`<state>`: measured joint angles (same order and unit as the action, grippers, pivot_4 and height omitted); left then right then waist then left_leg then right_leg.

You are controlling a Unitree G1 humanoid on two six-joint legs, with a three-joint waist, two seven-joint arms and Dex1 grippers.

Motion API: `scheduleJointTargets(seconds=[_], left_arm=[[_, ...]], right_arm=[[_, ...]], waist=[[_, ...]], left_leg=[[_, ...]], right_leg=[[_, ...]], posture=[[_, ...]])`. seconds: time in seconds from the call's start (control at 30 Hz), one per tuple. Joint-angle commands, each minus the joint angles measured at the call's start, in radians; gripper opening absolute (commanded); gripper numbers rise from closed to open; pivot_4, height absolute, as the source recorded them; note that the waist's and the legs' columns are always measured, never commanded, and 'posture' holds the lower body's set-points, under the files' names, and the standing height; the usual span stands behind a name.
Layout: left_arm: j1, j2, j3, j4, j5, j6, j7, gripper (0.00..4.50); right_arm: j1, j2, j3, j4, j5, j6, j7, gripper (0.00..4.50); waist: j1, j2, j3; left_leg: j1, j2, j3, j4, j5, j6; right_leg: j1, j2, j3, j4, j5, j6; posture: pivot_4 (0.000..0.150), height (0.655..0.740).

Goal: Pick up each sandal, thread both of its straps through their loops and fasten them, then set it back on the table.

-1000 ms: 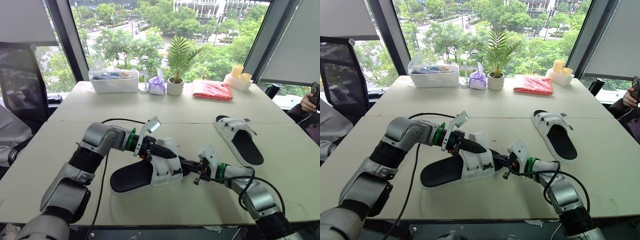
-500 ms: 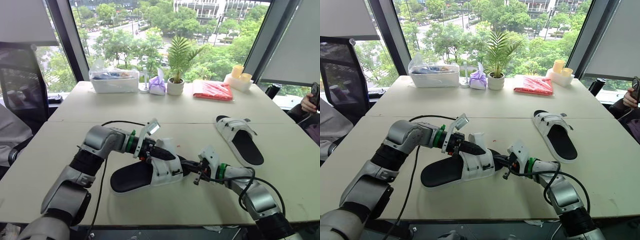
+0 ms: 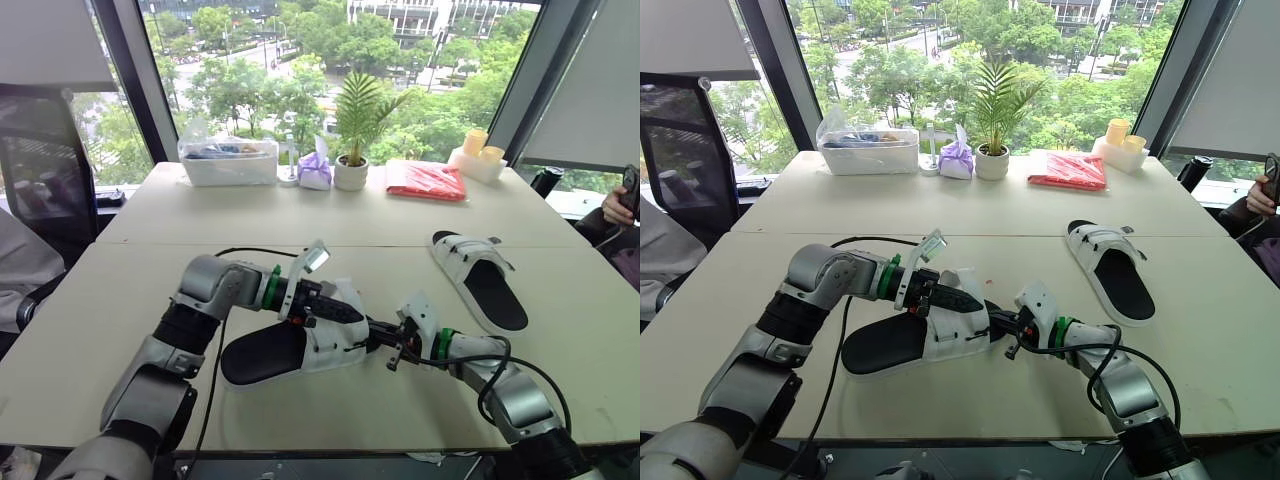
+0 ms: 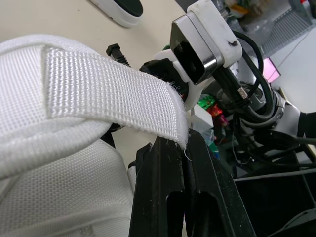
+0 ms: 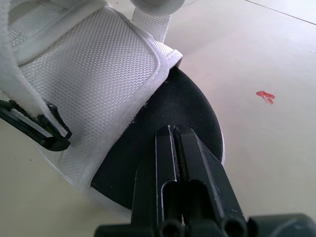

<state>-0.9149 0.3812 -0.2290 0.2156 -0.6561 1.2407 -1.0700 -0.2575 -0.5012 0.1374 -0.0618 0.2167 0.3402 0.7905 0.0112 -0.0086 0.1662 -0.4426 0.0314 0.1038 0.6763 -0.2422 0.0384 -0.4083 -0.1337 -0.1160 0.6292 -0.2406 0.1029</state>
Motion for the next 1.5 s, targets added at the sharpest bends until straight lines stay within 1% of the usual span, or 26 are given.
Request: scheduleJointTargets(seconds=[0.03,0.23,0.43,0.6,0.7,0.93,1.2,1.27,1.37,1.5], left_arm=[[-0.008,0.01,0.018,-0.034,-0.015,0.012,-0.003,0.03],[0.026,0.04,-0.037,-0.052,0.03,-0.033,-0.014,0.03],[0.042,0.056,-0.059,-0.066,0.038,-0.045,-0.024,0.03],[0.049,0.077,-0.141,-0.053,0.148,-0.175,-0.018,0.03],[0.037,0.097,-0.181,-0.05,0.198,-0.263,-0.063,0.03],[-0.02,0.086,-0.177,-0.057,0.223,-0.356,-0.151,0.03],[-0.033,0.12,-0.237,-0.109,0.269,-0.427,-0.269,0.03],[-0.031,0.13,-0.257,-0.113,0.292,-0.446,-0.282,0.03],[-0.033,0.133,-0.297,-0.085,0.371,-0.512,-0.26,0.03],[-0.044,0.123,-0.307,-0.057,0.426,-0.589,-0.272,0.03]], right_arm=[[0.023,-0.008,0.024,0.026,-0.025,0.03,0.0,0.0],[0.019,-0.005,0.023,0.032,-0.026,0.026,-0.002,0.0],[0.021,-0.003,0.023,0.033,-0.026,0.026,-0.004,0.0],[0.017,0.001,0.024,0.035,-0.026,0.026,-0.007,0.0],[0.019,0.003,0.025,0.037,-0.027,0.024,-0.007,0.0],[0.017,0.007,0.025,0.038,-0.026,0.024,-0.007,0.0],[0.022,0.013,0.024,0.035,-0.027,0.024,-0.012,0.0],[0.024,0.014,0.024,0.032,-0.026,0.024,-0.014,0.0],[0.029,0.015,0.023,0.026,-0.025,0.026,-0.017,0.0],[0.033,0.017,0.024,0.02,-0.024,0.029,-0.021,0.0]], waist=[[0.0,0.0,0.0],[0.0,0.0,0.0],[0.0,0.0,0.0],[0.0,0.0,0.0],[0.0,0.0,0.0],[0.0,0.0,0.0],[-0.001,0.0,0.0],[-0.001,0.0,0.0],[-0.001,0.0,0.0],[-0.001,0.0,0.0]], left_leg=[[0.0,0.0,0.0,0.0,0.0,0.0],[0.0,0.0,0.0,0.0,0.0,0.0],[0.0,0.0,0.0,0.0,0.0,0.0],[0.0,0.0,0.0,0.0,0.0,0.0],[0.0,0.0,0.0,-0.001,0.0,-0.001],[0.0,0.0,0.0,-0.002,-0.001,-0.001],[0.0,0.0,0.0,-0.003,-0.001,-0.001],[0.0,0.0,0.0,-0.003,-0.001,-0.001],[0.0,0.0,0.0,-0.003,-0.001,-0.001],[0.0,0.0,0.0,-0.004,-0.001,0.0]], right_leg=[[0.0,0.0,0.0,0.0,0.0,0.0],[0.0,0.0,0.0,0.0,-0.001,-0.001],[0.0,0.0,0.0,0.0,-0.001,-0.002],[0.0,0.0,0.0,0.0,-0.001,-0.002],[-0.001,0.0,0.0,-0.001,-0.001,-0.002],[-0.001,-0.001,0.0,-0.001,-0.001,-0.003],[-0.002,0.0,0.0,-0.001,-0.001,-0.003],[-0.002,0.0,0.0,-0.001,-0.001,-0.003],[-0.002,0.0,0.0,-0.002,-0.001,-0.003],[-0.002,0.0,0.0,-0.002,-0.002,-0.003]], posture=[[0.15,0.74],[0.15,0.74],[0.15,0.74],[0.15,0.74],[0.15,0.74],[0.15,0.74],[0.15,0.74],[0.15,0.74],[0.15,0.74],[0.15,0.74]])
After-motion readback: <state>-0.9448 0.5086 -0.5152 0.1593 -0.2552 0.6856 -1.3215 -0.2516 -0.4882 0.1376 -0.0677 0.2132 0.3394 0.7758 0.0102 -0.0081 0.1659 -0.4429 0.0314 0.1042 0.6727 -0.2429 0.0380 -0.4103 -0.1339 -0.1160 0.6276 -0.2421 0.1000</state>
